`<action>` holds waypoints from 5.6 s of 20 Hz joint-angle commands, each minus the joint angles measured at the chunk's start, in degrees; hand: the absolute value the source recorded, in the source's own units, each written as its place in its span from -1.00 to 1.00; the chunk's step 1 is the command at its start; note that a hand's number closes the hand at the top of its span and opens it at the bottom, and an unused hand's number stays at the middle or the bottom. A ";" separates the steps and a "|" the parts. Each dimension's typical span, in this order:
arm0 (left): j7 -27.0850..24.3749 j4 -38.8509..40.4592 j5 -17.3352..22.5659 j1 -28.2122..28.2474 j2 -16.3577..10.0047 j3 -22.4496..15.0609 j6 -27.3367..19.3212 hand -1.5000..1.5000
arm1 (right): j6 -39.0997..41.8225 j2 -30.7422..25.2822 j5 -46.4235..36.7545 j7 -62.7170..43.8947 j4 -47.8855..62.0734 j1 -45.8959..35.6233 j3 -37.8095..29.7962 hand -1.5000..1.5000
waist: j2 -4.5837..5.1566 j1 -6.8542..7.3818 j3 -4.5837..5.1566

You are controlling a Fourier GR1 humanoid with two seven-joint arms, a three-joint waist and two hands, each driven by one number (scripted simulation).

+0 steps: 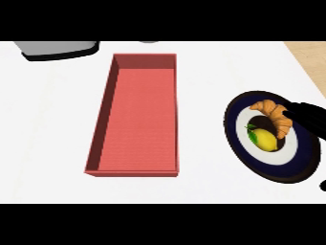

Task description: Pick the lemon from the plate and place it in the cardboard box

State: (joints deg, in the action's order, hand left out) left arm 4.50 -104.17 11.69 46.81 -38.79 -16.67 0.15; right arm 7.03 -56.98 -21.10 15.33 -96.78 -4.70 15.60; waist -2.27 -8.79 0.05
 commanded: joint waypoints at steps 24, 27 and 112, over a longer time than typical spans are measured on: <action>-8.91 -9.40 -2.17 -17.95 7.10 2.62 -2.29 0.00 | -1.29 4.66 -6.15 -9.28 -0.29 1.07 5.08 -1.00 | 1.48 1.23 0.20; -8.24 -9.57 -1.90 -18.35 7.01 2.60 -1.82 0.00 | -1.80 5.13 -6.98 -9.24 0.74 1.06 5.41 -1.00 | 1.83 1.16 0.10; -6.19 -10.13 -5.74 -20.61 10.47 3.20 2.55 0.00 | 9.28 10.89 18.39 35.49 5.17 -32.27 9.07 1.00 | 2.46 4.61 0.48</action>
State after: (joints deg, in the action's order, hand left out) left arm 3.88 -104.93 4.46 42.27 -34.20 -15.18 4.98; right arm 12.95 -46.45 -5.67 51.77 -92.87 -34.22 25.77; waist 0.08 -2.97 -0.05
